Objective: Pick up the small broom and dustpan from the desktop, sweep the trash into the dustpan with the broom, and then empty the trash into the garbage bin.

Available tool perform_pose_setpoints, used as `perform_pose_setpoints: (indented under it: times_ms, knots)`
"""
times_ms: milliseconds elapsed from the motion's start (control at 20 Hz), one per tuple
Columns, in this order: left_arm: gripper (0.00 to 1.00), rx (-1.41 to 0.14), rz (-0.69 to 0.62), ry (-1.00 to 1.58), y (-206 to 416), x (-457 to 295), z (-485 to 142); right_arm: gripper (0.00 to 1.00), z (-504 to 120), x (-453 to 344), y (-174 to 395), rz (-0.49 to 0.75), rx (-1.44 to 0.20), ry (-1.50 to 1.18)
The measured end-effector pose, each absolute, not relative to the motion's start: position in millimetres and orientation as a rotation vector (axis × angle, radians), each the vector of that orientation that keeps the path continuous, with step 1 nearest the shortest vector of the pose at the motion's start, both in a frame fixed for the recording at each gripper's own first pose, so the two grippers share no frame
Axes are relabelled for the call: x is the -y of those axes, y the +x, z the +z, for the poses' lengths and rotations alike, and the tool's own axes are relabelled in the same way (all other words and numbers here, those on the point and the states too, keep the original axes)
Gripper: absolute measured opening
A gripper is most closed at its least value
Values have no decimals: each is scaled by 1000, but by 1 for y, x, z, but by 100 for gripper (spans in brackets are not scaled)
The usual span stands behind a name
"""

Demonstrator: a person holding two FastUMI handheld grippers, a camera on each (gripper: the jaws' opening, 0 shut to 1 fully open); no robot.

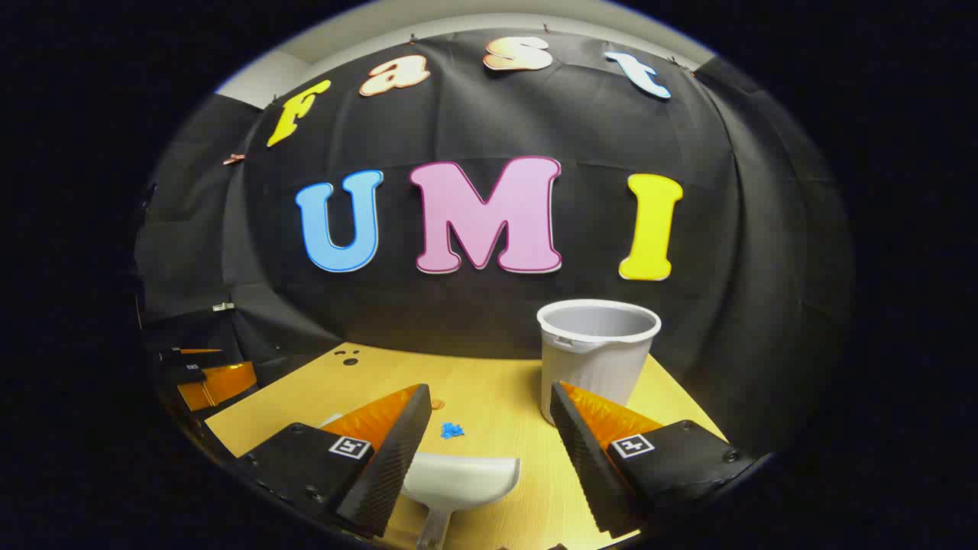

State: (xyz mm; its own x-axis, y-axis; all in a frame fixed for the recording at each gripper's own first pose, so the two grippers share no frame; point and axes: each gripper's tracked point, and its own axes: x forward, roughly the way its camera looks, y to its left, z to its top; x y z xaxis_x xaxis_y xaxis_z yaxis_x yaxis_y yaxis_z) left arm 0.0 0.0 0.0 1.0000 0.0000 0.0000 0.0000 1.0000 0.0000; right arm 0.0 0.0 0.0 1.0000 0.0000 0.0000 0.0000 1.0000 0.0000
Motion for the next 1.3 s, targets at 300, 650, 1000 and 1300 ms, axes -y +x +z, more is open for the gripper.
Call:
perform_pose_setpoints:
  times_ms: [300,650,1000,1300]
  knots:
    - [96,-43,-12,16,0,-8,-26,97,-26,-8,-11,14,-70,6]
    - [96,-125,-10,17,10,-29,-65,97,-49,-30,-7,80,-147,27]
    - [96,-255,-10,28,21,-48,-106,97,-68,-40,-5,94,-208,15]
    - [96,-449,-50,-48,54,-53,-149,97,-97,-41,0,84,-289,-14]
